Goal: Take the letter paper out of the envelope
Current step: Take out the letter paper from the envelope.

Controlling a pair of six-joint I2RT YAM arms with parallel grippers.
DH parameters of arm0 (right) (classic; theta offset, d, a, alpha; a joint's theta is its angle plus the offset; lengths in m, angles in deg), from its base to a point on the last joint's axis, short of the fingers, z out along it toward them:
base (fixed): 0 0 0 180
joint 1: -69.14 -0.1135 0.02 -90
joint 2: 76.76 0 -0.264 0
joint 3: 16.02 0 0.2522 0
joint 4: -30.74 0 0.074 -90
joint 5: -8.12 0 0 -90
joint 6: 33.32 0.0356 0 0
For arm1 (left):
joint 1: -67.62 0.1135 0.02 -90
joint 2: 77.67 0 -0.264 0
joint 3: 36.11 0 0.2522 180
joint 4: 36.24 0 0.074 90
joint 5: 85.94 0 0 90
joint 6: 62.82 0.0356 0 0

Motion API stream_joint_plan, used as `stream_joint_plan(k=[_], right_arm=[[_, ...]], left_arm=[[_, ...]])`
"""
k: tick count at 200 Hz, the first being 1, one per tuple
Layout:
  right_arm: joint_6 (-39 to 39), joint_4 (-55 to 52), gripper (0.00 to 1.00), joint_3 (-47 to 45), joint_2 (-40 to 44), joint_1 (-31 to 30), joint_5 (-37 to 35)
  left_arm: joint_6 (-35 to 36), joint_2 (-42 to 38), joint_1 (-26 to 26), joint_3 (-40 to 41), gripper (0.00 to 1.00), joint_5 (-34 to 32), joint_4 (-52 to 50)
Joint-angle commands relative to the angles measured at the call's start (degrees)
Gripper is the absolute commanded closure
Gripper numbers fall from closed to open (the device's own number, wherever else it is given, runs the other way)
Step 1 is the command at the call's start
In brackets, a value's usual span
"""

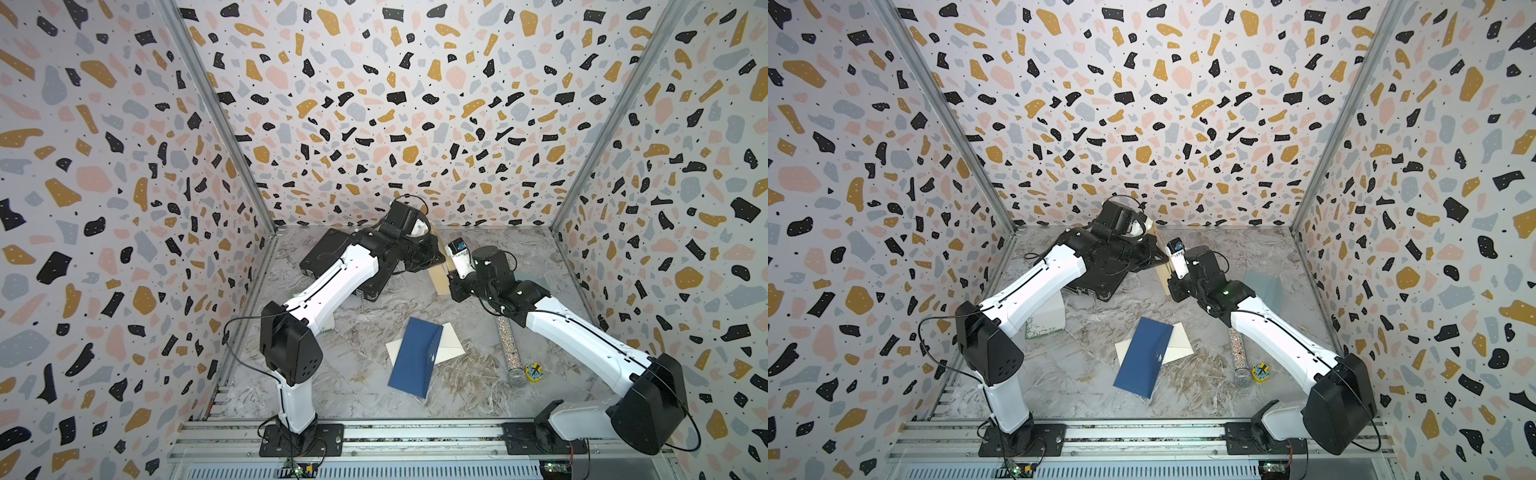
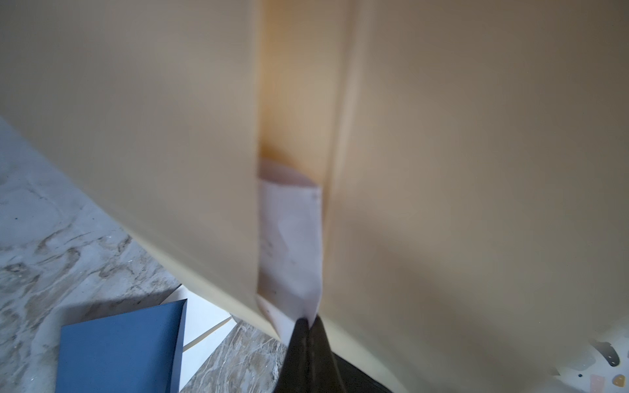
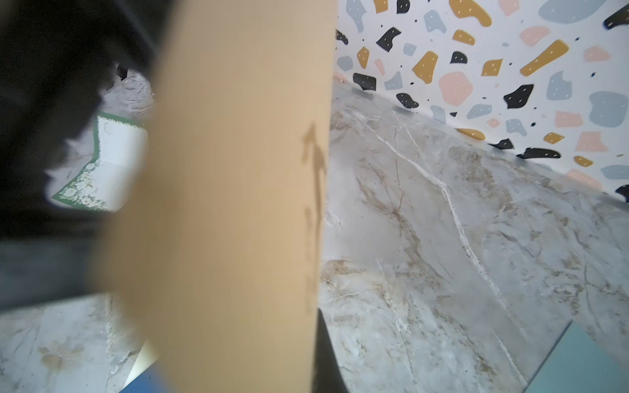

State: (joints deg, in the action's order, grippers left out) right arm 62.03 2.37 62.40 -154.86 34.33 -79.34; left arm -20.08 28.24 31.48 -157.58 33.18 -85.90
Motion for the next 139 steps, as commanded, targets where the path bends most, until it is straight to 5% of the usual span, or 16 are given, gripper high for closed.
stream_joint_plan(k=[1, 55, 90, 139], right_arm=[[4.38, -1.47, 1.00, 0.84, -0.11, 1.65, 4.48], [14.81, -7.09, 1.00, 5.00, -3.08, 10.07, 10.34], [22.47, -12.04, 1.00, 7.64, -6.43, 16.32, 7.72], [35.11, -6.78, 1.00, 9.95, -13.99, 28.05, 16.50]], left_arm=[[-1.49, -0.88, -0.24, -2.34, 1.00, 1.32, 2.17], [-6.14, -2.09, 1.78, -2.39, 1.00, 3.37, 7.51], [-9.47, -3.79, 4.88, -0.58, 1.00, 5.15, 12.75], [-11.04, -8.94, 7.21, 12.50, 1.00, 6.98, 21.75]])
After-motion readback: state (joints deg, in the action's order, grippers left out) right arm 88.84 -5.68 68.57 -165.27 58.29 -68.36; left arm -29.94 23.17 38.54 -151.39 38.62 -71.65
